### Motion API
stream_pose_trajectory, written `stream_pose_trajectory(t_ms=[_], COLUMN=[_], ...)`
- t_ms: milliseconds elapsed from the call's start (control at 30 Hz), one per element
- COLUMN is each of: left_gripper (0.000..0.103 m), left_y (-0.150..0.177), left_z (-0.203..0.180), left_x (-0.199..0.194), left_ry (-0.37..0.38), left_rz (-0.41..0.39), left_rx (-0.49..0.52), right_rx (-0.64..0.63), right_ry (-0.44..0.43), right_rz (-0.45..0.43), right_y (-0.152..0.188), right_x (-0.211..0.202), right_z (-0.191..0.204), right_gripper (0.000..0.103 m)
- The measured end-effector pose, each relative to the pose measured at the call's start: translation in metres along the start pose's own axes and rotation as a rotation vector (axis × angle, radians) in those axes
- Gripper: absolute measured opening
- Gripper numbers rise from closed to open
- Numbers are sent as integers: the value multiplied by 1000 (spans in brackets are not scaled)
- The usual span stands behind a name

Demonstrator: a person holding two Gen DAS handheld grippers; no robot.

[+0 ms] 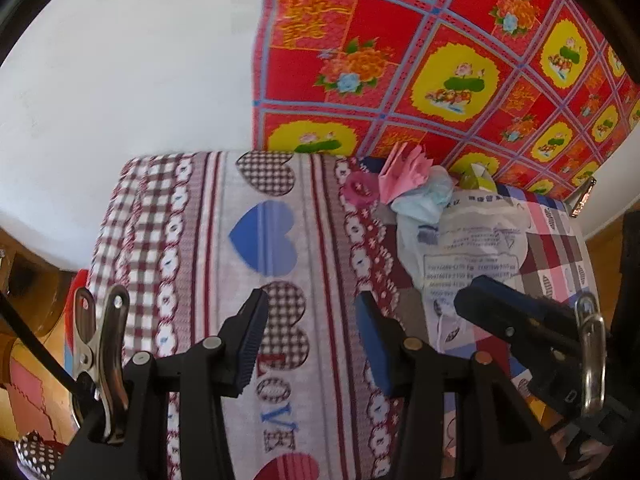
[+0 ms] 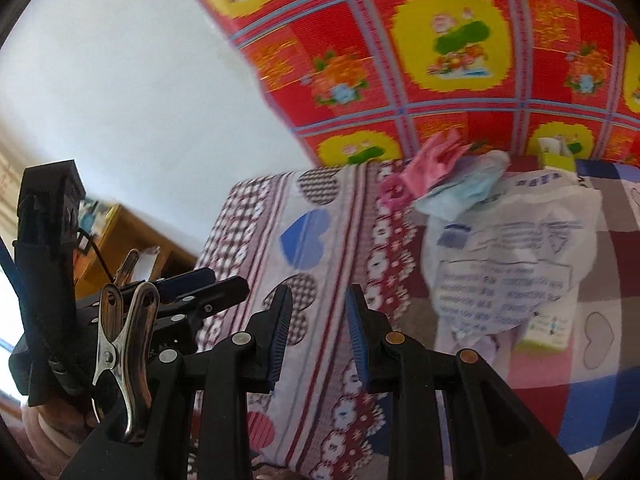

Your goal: Collect trash

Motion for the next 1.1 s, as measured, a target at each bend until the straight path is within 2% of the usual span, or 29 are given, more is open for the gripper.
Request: stream_pose_trajectory(t_ms=[200,733,1100], left_gripper=[48,48,51], left_y=[-20,-63,-89], left_z=[-19,-75,-95], left_x=[15,70,130], left_ry=[23,84,70], left_rz=[-3,2,37], left_rx=[16,42,62], right_rx=[52,86,112], right_ry=[38,65,48], right_rz=[0,19,26], right_y=[-8,-37,-51], right_x=[-2,-4,0], right_z=[-28,-82,-106], right_gripper=[29,29,29])
Point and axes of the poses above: each gripper's, at about its wrist camera, not at the fingertips, and x roughly the way its jaws point, z to its left, y to its underside, the point moved 3 cm from there along x, roughly the way its jaws point, and after that the axes turned 4 degrees about -z, right-handed, at the moved point
